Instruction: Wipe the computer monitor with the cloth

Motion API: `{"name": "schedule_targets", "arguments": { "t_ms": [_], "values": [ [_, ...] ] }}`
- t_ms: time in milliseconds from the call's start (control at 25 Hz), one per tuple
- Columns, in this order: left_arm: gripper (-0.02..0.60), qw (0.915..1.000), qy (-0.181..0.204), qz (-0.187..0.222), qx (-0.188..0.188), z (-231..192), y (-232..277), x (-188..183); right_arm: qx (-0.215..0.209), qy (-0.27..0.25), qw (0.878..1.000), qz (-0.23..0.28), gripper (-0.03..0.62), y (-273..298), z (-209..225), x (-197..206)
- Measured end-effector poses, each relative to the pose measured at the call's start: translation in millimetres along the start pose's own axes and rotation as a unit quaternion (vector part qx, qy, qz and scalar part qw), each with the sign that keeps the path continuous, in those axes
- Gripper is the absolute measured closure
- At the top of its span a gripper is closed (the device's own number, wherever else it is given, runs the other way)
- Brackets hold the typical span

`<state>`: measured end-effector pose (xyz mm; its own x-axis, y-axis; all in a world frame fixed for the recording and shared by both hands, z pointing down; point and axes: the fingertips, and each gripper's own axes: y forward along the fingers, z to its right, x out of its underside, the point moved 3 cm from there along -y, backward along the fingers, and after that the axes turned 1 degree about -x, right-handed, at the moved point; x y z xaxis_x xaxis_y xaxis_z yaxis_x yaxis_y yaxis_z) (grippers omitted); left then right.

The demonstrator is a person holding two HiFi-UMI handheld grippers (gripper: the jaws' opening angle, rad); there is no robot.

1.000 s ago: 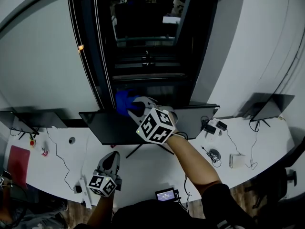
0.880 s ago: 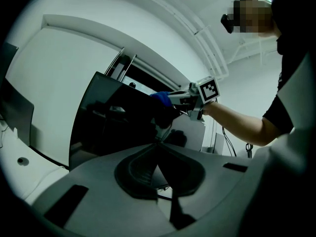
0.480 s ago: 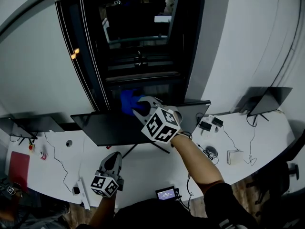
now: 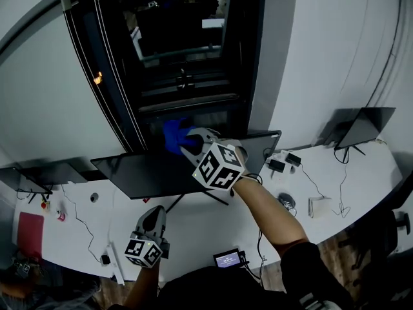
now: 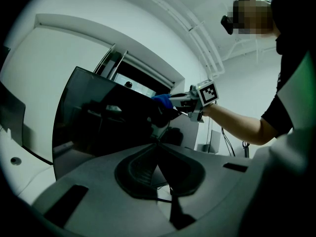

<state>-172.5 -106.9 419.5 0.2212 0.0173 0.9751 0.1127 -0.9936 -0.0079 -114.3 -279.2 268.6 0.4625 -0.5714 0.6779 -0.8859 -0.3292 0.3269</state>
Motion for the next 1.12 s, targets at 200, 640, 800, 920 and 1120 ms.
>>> {"name": "schedule_targets", "arguments": {
  "t_ms": [200,640,800,920,1120],
  "values": [
    [0.588,1.0000,0.000,-0.002,0.006,10,6,2,0.005,0.000,1.000,-0.004,0.531,-10,5,10],
    [0.588,0.9998,0.000,-0.008,0.019,31,24,9,0.020,0.005,1.000,-0.012,0.531,-38,20,39],
    [0.588,0.9998,0.002,-0.009,0.019,39,29,11,0.028,0.008,0.999,-0.015,0.531,-50,25,52],
    [0.588,0.9998,0.002,-0.010,0.019,44,31,13,0.034,0.011,0.999,-0.016,0.531,-59,30,61],
    [0.588,0.9998,0.008,-0.007,0.017,51,34,13,0.042,0.018,0.999,-0.018,0.531,-74,37,75]
  ]
}}
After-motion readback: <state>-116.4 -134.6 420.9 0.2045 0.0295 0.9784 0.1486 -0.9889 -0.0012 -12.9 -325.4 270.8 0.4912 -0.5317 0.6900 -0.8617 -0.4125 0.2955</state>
